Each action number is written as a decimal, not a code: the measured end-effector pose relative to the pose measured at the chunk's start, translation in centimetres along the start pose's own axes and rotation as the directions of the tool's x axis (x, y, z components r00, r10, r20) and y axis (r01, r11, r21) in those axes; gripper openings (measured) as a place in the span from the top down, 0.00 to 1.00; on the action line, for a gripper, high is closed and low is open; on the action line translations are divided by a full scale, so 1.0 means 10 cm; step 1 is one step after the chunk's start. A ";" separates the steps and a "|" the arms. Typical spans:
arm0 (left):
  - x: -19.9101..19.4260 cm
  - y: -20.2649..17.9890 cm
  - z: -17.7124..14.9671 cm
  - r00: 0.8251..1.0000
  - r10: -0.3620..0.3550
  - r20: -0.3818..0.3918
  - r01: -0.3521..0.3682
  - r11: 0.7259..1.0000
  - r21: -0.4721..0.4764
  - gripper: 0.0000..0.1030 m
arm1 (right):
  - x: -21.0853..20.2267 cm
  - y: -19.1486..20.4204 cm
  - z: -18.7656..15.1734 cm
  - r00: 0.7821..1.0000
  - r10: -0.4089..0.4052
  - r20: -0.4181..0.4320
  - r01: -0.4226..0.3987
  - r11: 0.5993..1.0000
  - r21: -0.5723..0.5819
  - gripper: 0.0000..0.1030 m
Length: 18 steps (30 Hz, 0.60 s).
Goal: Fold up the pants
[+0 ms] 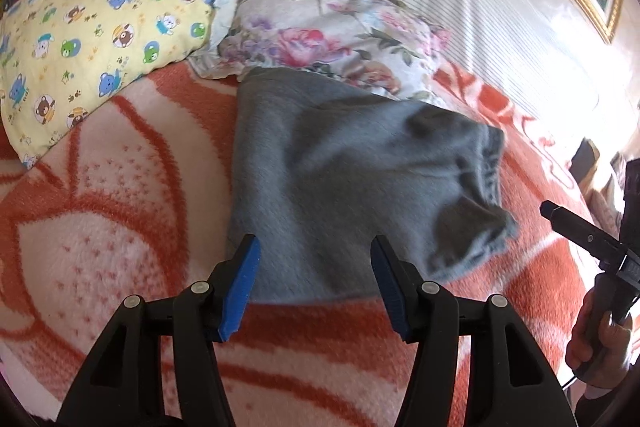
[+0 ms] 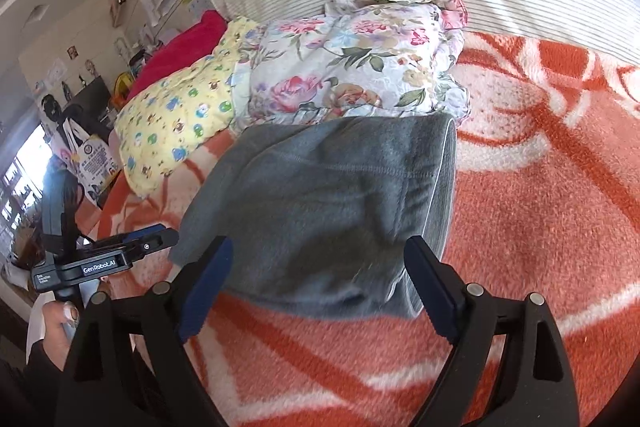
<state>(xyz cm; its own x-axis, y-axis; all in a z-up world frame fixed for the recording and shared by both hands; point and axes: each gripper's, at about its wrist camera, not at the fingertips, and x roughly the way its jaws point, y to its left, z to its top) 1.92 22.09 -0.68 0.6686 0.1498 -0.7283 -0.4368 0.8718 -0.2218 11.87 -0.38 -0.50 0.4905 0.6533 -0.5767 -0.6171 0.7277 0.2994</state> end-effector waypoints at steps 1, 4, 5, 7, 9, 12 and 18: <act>-0.02 -0.03 -0.03 1.000 0.008 -0.002 -0.008 1.000 0.005 0.43 | -0.02 0.02 -0.04 1.000 -0.005 -0.002 0.005 1.000 -0.005 0.13; -0.05 -0.08 -0.09 1.000 0.021 -0.011 -0.021 1.000 0.013 0.43 | -0.05 0.07 -0.14 1.000 -0.009 -0.002 0.009 1.000 -0.012 0.12; -0.08 -0.10 -0.12 1.000 0.016 -0.011 -0.016 1.000 0.013 0.43 | -0.05 0.08 -0.16 1.000 -0.008 -0.007 0.008 1.000 -0.011 0.11; -0.10 -0.12 -0.14 1.000 0.012 -0.011 -0.012 1.000 0.020 0.42 | -0.05 0.11 -0.24 1.000 -0.018 -0.017 0.018 1.000 -0.015 0.11; -0.15 -0.16 -0.17 1.000 0.023 -0.004 -0.023 0.999 0.037 0.40 | -0.05 0.14 -0.30 0.999 -0.027 -0.024 0.027 0.999 -0.025 0.10; -0.22 -0.23 -0.22 0.999 0.038 0.015 -0.038 0.997 0.062 0.32 | -0.05 0.18 -0.37 0.998 -0.046 -0.039 0.045 0.998 -0.043 0.08; -0.26 -0.31 -0.28 0.998 0.067 0.021 -0.069 0.992 0.102 0.23 | -0.03 0.30 -0.46 0.994 -0.095 -0.063 0.087 0.989 -0.118 0.03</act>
<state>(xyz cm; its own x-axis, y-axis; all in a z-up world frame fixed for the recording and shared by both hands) -0.16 17.67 0.14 0.6502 0.2176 -0.7280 -0.4180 0.9025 -0.1036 7.10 0.65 -2.94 0.5071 0.5670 -0.6491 -0.6403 0.7520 0.1565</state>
